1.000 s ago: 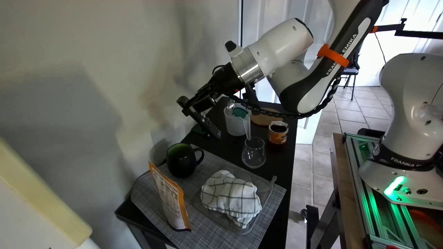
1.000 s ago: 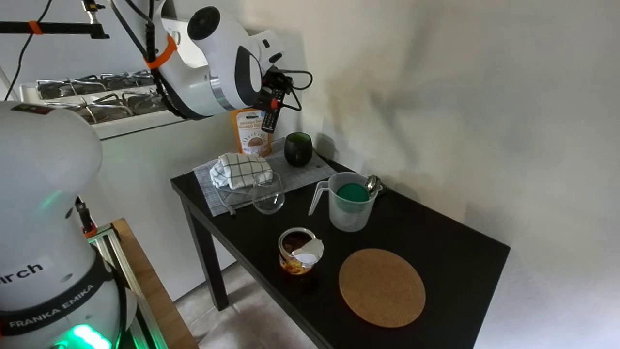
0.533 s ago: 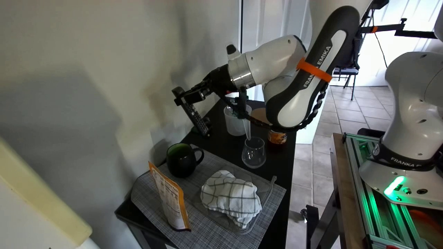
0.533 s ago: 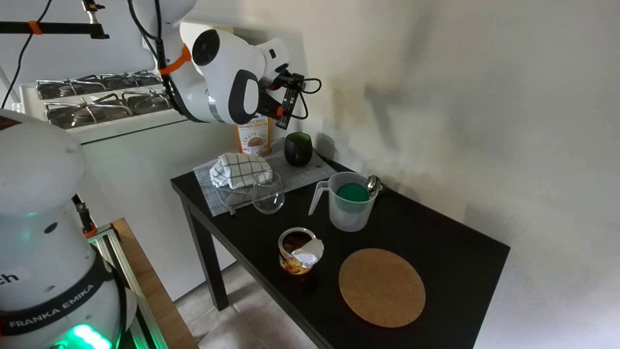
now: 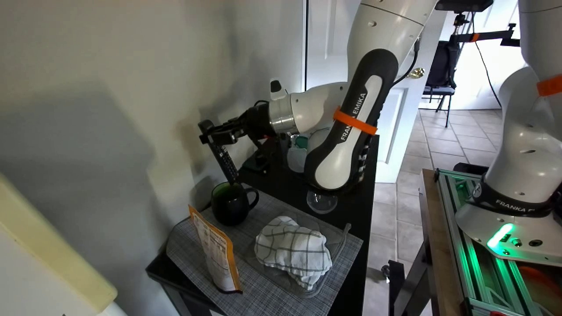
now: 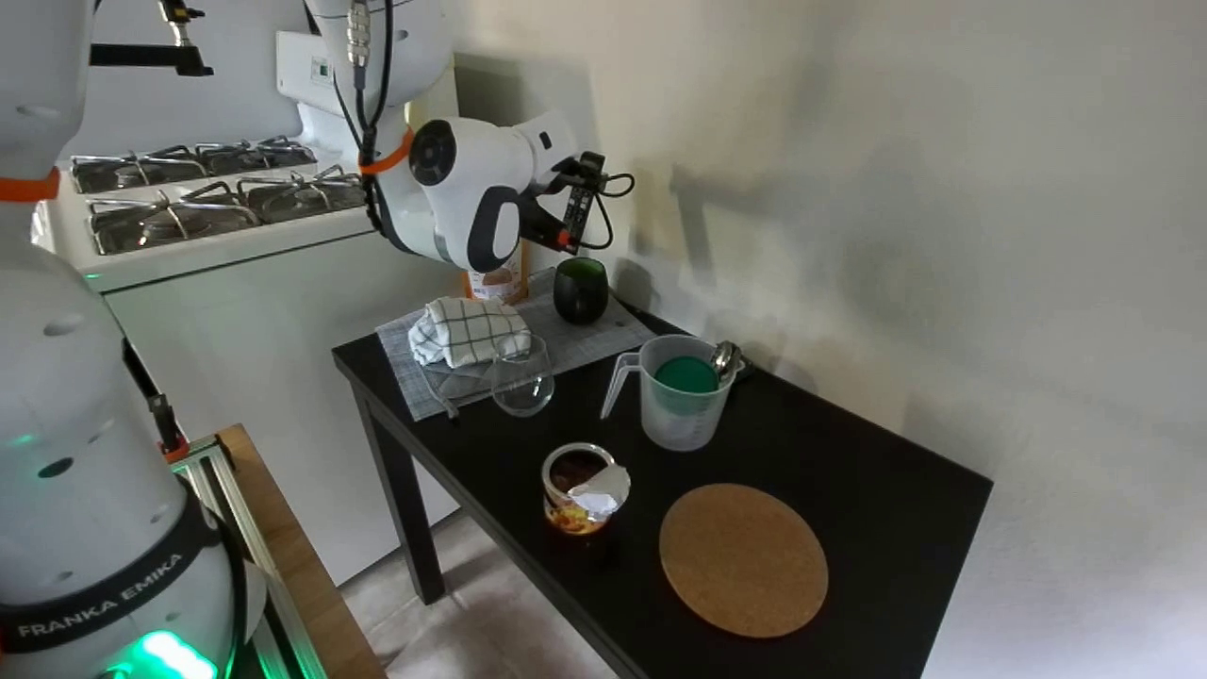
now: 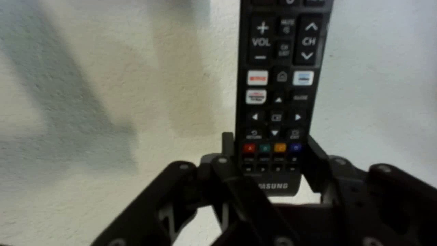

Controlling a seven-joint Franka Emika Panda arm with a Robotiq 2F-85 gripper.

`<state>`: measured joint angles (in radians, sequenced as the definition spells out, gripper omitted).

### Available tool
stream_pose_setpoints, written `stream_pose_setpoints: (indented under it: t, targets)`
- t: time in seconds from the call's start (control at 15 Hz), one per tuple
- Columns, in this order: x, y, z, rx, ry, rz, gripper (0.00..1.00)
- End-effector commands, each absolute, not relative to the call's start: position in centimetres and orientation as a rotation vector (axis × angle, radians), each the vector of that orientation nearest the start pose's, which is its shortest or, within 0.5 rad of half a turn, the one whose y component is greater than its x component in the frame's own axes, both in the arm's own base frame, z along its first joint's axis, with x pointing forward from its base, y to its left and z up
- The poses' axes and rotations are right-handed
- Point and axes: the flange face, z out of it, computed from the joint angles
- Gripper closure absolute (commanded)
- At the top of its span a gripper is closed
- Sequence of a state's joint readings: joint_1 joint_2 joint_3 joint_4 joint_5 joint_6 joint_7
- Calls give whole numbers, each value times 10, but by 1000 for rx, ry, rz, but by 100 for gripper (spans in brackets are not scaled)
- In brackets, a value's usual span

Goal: Put the remote in the black cup

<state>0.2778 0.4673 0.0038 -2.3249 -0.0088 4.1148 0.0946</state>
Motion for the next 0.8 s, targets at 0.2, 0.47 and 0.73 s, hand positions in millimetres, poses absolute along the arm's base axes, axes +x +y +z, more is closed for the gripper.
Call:
stream_pose_setpoints:
  t: [0.2,0.47,0.73]
  targets:
    - [553,166,279,-2280,-253,-1810,77]
    - [564,169,259,-2287,-266,-1820,77]
    - [568,173,243,-2312,-281,-1798,77]
